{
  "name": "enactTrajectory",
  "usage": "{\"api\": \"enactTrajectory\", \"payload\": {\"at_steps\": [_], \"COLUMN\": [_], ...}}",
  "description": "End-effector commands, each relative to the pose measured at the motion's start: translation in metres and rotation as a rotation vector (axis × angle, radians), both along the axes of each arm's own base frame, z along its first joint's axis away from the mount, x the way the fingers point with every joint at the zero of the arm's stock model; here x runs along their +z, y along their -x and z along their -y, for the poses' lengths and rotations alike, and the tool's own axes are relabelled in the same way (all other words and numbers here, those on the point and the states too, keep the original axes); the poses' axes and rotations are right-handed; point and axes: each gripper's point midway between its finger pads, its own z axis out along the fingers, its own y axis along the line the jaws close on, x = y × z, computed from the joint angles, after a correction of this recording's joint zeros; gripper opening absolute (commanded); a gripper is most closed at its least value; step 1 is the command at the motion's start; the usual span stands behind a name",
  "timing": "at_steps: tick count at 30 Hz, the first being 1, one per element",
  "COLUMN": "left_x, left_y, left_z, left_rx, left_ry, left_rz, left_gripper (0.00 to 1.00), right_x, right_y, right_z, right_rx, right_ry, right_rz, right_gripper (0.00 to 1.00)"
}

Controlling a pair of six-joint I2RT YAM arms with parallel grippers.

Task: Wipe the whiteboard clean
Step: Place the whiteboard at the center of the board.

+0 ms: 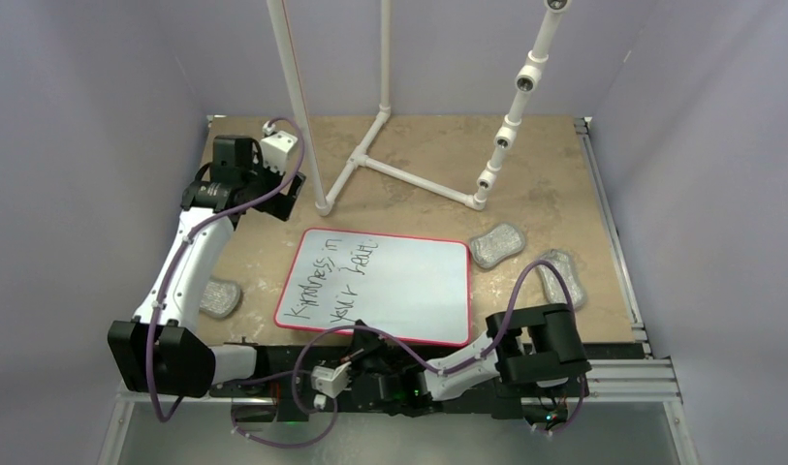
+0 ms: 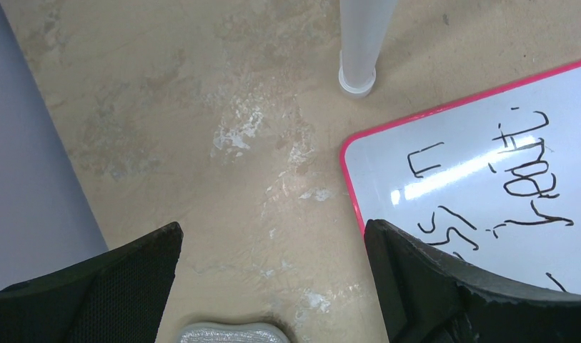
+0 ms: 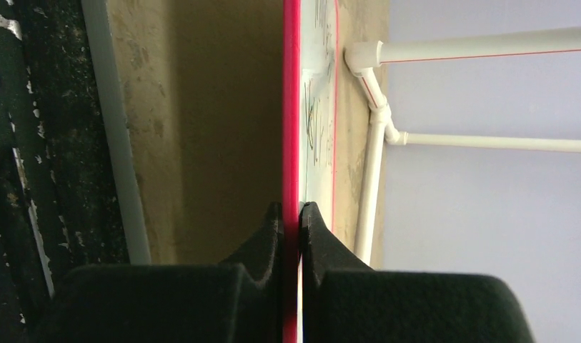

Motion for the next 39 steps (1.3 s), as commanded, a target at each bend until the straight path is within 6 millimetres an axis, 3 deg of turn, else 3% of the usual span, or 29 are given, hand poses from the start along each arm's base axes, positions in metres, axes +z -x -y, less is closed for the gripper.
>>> {"api": "enactTrajectory", "payload": {"at_steps": [1,4,7,11,16,23,26,31,35,39], "left_x": [-0.006,-0.006,-0.005,-0.008,-0.004,-0.006,-0.010,-0.021,-0.024,-0.018], "left_y": [-0.004,-0.004,-0.002,0.002,0.001,0.005,0.008,0.014,0.017,0.017], "left_z": [0.001,0.001,0.003,0.004,0.008,0.009,0.009,0.011,0.013,0.013], "left_rx": [-0.013,-0.013,-0.022,-0.039,-0.061,-0.075,-0.084,-0.104,-0.123,-0.119], "left_ry": [0.006,0.007,0.013,0.013,0.026,0.021,0.019,0.019,0.024,0.025], "left_rz": [0.002,0.002,0.004,0.001,0.014,0.007,-0.011,-0.029,-0.035,-0.008], "left_gripper": [0.99,0.99,0.99,0.99,0.99,0.99,0.99,0.99,0.99,0.99], "right_x": [-0.024,-0.039,-0.054,-0.048,-0.039,0.009,0.046,0.099,0.112,0.090], "right_y": [-0.002,-0.004,-0.001,0.005,0.000,-0.009,-0.026,-0.048,-0.084,-0.116], "right_z": [-0.002,0.000,0.010,0.018,0.025,0.012,0.006,0.015,0.052,0.105], "right_rx": [-0.065,-0.099,-0.119,-0.128,-0.169,-0.231,-0.264,-0.348,-0.605,-0.886], "right_ry": [-0.129,-0.109,-0.036,-0.056,-0.073,-0.283,-0.448,-0.640,-0.824,-0.970], "right_rz": [-0.174,-0.254,-0.306,-0.374,-0.389,-0.495,-0.580,-0.659,-0.725,-0.855], "right_gripper": [0.00,0.06,0.22,0.46,0.66,0.77,0.82,0.99,0.99,0.99]}}
